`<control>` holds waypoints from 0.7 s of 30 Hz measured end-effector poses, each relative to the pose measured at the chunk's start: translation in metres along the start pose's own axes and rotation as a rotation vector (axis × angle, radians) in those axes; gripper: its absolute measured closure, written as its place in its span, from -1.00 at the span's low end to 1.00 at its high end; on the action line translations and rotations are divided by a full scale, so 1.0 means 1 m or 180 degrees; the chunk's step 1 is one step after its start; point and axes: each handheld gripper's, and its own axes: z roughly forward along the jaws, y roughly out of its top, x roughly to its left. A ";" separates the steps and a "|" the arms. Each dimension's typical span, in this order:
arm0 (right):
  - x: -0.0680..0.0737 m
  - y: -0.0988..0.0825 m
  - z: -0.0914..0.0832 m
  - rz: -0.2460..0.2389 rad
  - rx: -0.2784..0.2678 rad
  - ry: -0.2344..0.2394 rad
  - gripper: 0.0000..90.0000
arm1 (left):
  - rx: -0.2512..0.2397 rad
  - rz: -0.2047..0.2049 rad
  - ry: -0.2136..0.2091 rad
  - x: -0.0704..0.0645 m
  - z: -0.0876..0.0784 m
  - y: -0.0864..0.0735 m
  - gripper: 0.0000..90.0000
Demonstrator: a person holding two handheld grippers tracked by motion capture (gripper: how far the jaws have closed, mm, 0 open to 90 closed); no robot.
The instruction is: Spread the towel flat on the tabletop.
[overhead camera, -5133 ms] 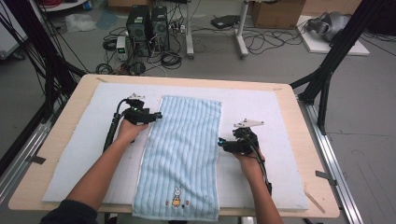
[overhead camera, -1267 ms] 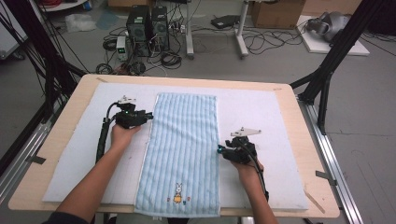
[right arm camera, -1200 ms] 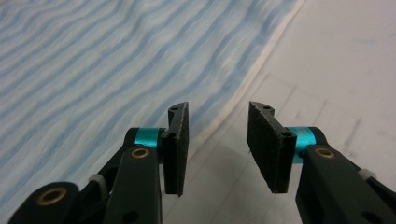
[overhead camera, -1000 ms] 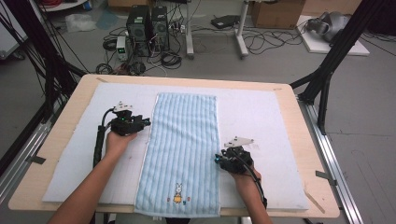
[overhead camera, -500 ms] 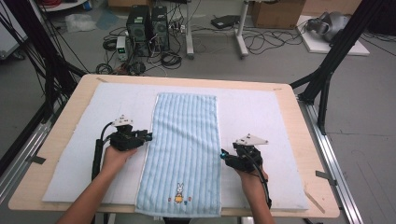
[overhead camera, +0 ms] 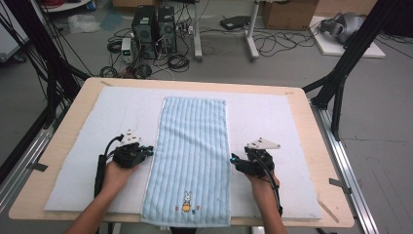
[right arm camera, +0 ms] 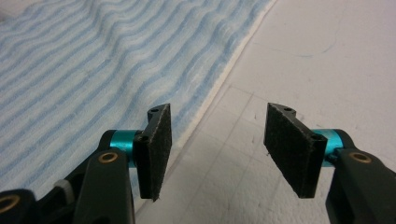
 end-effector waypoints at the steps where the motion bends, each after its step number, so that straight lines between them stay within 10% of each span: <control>1: 0.000 0.001 0.000 0.0003 -0.0016 -0.0008 -0.12 | -0.0028 -0.0052 -0.0012 0.001 -0.001 0.000 0.89; 4: -0.002 0.005 0.003 -0.0040 -0.0028 -0.0032 -0.20 | -0.0182 -0.0258 -0.0098 0.006 -0.002 0.000 0.40; 12: -0.013 0.014 0.011 -0.0298 -0.0133 -0.0064 -0.57 | -0.0736 -0.0186 -0.0331 0.017 -0.010 0.013 -0.40; 21: -0.031 0.021 -0.001 -0.0444 -0.0380 -0.0010 -0.74 | -0.0843 -0.0156 -0.0513 0.032 -0.023 0.019 -0.56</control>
